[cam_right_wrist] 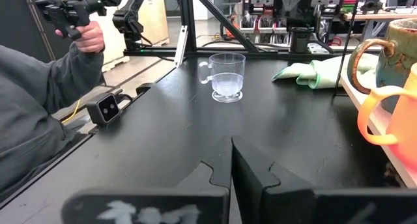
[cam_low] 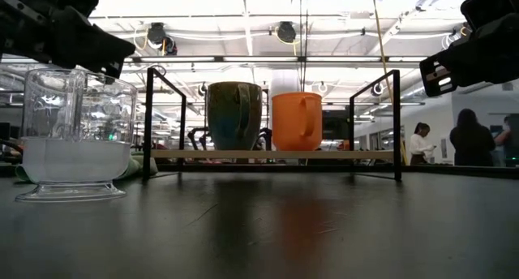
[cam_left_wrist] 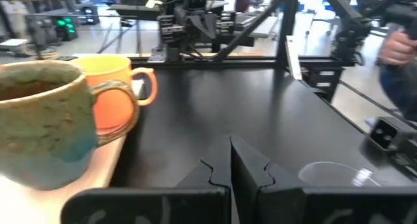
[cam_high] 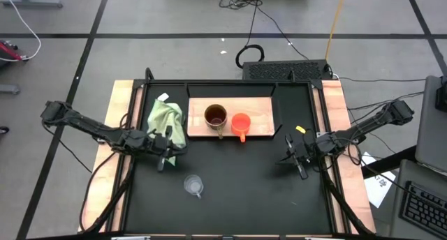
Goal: Stack small to large cups/mugs on shelf
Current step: Put the transparent mug to the right of the orange mug on the shelf
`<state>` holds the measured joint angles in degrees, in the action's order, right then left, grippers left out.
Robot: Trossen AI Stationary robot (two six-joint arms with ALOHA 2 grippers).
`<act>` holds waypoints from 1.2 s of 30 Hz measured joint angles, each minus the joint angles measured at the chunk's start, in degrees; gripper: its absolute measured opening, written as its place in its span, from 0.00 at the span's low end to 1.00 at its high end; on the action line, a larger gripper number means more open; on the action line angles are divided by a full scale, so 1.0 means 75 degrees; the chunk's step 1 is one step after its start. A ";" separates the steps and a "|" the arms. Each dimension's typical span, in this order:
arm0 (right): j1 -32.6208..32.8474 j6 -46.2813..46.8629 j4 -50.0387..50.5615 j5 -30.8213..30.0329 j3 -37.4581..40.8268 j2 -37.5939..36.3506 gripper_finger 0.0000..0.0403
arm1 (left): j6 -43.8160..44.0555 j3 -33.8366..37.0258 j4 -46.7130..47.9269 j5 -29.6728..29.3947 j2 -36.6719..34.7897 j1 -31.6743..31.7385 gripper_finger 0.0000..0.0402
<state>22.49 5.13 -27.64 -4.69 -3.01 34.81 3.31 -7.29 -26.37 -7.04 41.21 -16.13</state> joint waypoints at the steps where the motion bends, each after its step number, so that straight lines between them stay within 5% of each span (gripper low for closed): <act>1: 0.0002 -0.0001 0.0000 0.0000 0.0000 0.0000 0.00 | 0.0000 0.0000 0.0001 0.0073 0.0000 -0.0013 0.00; 24: 0.0002 -0.0211 -0.0798 0.0002 -0.0072 0.0119 0.00 | -0.0015 0.0000 0.0000 0.0156 0.0003 -0.0453 0.01; 36: 0.0011 -0.0575 -0.0307 0.0838 -0.2488 0.2997 0.00 | -0.0058 0.0000 -0.0050 0.0119 0.0003 -0.0453 0.01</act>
<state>22.57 0.81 -29.94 1.60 -21.67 57.29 2.87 -7.29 -26.74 -6.15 41.23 -19.53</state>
